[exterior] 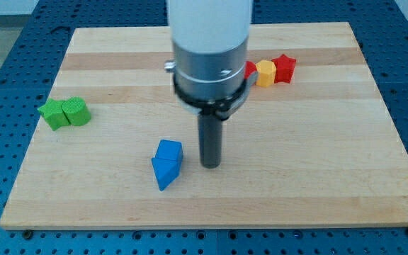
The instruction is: Move blue cube to the right side of the green circle
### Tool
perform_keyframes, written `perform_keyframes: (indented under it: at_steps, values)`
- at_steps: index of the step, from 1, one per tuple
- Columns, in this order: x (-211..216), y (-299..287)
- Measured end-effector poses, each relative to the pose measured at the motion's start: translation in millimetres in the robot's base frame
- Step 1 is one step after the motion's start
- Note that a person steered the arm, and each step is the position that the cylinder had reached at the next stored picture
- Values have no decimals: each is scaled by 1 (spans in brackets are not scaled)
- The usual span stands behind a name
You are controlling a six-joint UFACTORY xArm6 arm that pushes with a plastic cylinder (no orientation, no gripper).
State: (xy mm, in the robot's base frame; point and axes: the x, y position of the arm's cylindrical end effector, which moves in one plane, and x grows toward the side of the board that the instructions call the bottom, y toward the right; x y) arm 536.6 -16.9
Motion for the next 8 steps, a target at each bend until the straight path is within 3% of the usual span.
perform_keyframes:
  at_steps: [2,4,8]
  values:
    - [-3,-74]
    - [-48,-90]
    - [-64,-119]
